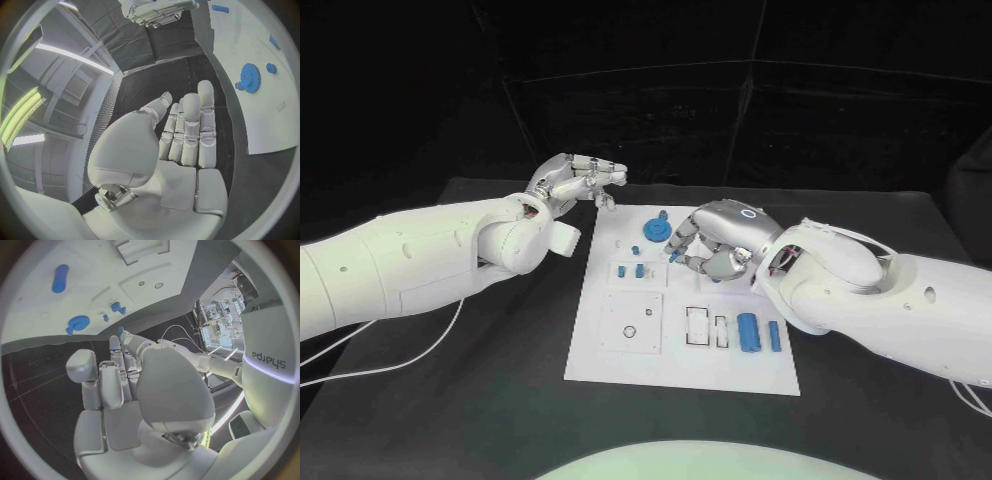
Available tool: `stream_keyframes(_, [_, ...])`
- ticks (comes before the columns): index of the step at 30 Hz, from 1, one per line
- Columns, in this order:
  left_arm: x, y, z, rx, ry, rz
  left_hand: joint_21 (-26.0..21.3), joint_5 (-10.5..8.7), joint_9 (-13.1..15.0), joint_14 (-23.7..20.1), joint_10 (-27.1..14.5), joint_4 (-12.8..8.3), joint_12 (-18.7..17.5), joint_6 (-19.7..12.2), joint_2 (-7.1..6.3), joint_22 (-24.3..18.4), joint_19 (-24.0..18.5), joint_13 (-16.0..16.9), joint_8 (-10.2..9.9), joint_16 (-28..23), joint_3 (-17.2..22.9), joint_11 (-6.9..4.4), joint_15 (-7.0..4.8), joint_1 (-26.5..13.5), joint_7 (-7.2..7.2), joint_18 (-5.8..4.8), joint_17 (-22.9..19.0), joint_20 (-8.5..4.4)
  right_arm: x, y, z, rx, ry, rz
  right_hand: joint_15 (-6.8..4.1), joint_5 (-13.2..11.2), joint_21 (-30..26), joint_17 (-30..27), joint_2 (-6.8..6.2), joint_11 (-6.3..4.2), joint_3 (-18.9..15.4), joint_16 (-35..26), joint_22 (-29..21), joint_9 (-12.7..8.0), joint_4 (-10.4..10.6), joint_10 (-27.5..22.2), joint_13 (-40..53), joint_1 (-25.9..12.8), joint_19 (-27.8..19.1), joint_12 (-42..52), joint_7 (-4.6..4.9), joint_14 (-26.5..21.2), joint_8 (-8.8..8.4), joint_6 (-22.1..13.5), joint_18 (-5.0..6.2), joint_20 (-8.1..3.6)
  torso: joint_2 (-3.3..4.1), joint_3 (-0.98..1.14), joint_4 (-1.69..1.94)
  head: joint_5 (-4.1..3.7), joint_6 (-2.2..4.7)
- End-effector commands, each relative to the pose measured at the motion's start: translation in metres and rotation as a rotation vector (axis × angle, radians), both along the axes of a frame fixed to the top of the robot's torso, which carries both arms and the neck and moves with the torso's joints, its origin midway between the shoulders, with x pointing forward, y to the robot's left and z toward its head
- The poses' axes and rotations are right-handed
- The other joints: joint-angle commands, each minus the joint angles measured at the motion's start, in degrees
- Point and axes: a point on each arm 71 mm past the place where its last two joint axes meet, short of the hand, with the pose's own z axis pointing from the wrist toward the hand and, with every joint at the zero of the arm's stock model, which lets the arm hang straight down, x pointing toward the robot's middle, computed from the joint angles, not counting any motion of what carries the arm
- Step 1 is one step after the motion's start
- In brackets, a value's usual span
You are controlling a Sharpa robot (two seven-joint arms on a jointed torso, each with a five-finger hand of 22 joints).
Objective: Assemble the parts on the task board
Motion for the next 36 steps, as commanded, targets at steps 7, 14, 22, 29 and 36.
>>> stream_keyframes(7, [-0.001, -0.007, 0.001, -0.014, 0.002, -0.025, -0.2, -0.04, -0.1, -0.4, -0.3, 0.4, -0.2, -0.3, 0.12, -0.1, 0.3, 0.0, -0.1, 0.0, -0.1, 0.23, 0.10, 0.1, -0.08, 0.68, -0.1, 0.32, -0.011, 0.027, -0.031, -0.081, 0.044, 0.079, -0.11, -0.5, 0.0, -0.1, -0.03, 0.16, 0.4, 0.2, -0.3, 0.0, 0.0, 0.2, 0.0, -0.9, -0.1, -0.4, 0.04, 3.0, -0.46, 0.2, -0.63, 0.04, 0.06, -0.13, 0.10, 0.28, -0.58])
stream_keyframes(14, [-0.001, -0.010, 0.001, -0.016, 0.002, -0.030, -0.2, -0.04, -0.1, -0.4, -0.3, 0.4, -0.2, -0.4, 0.13, -0.1, 0.3, 0.0, -0.1, 0.0, -0.1, 0.24, 0.11, 0.0, -0.07, 0.68, -0.1, 0.32, -0.018, 0.039, -0.050, -0.128, 0.073, 0.104, -0.10, -0.5, 0.0, -0.2, -0.04, 0.15, 0.5, 0.2, -0.4, 0.0, -0.2, 0.2, 0.0, -0.9, -0.2, -0.4, 0.04, 2.9, -0.52, 0.2, -0.61, 0.05, 0.09, 0.11, -0.03, 0.68, -0.86])
stream_keyframes(22, [-0.002, -0.011, 0.001, -0.018, 0.005, -0.036, -0.3, -0.04, -0.1, -0.4, -0.3, 0.5, -0.2, -0.4, 0.17, -0.1, 0.3, 0.0, -0.1, 0.1, -0.1, 0.25, 0.12, 0.0, -0.06, 0.68, -0.1, 0.33, -0.017, 0.044, -0.058, -0.158, 0.082, 0.099, -0.10, -0.5, 0.0, -0.2, -0.05, 0.16, 0.6, 0.2, -0.4, -0.1, -0.2, 0.2, 0.0, -0.9, -0.3, -0.5, 0.05, 2.9, -0.56, 0.2, -0.59, 0.06, 0.11, 0.06, -0.02, 1.31, -1.29])
stream_keyframes(29, [-0.002, -0.011, 0.001, -0.018, 0.005, -0.036, -0.3, -0.03, 0.0, -0.3, -0.4, 0.5, -0.2, -0.4, 0.21, -0.1, 0.3, 0.0, -0.1, 0.1, -0.1, 0.25, 0.12, 0.0, -0.06, 0.69, -0.2, 0.34, -0.016, 0.045, -0.061, -0.172, 0.079, 0.090, -0.09, -0.3, -0.1, -0.2, -0.08, 0.18, 0.6, 0.2, -0.5, -0.1, -0.4, 0.1, 0.0, -0.9, -0.3, -0.5, 0.07, 2.9, -0.64, 0.1, -0.57, 0.07, 0.10, 0.08, -0.06, 1.48, -1.48])
stream_keyframes(36, [-0.002, -0.010, 0.001, -0.017, 0.007, -0.036, -0.3, -0.04, 0.0, -0.3, -0.4, 0.6, -0.2, -0.5, 0.24, -0.2, 0.3, 0.0, -0.1, 0.1, -0.1, 0.28, 0.14, -0.1, -0.04, 0.69, -0.2, 0.36, -0.015, 0.046, -0.063, -0.189, 0.084, 0.087, -0.09, -0.3, -0.1, -0.2, -0.08, 0.19, 0.6, 0.2, -0.5, -0.1, -0.4, 0.1, 0.0, -0.9, -0.3, -0.5, 0.08, 2.9, -0.65, 0.1, -0.57, 0.07, 0.10, 0.08, -0.04, 1.63, -1.59])
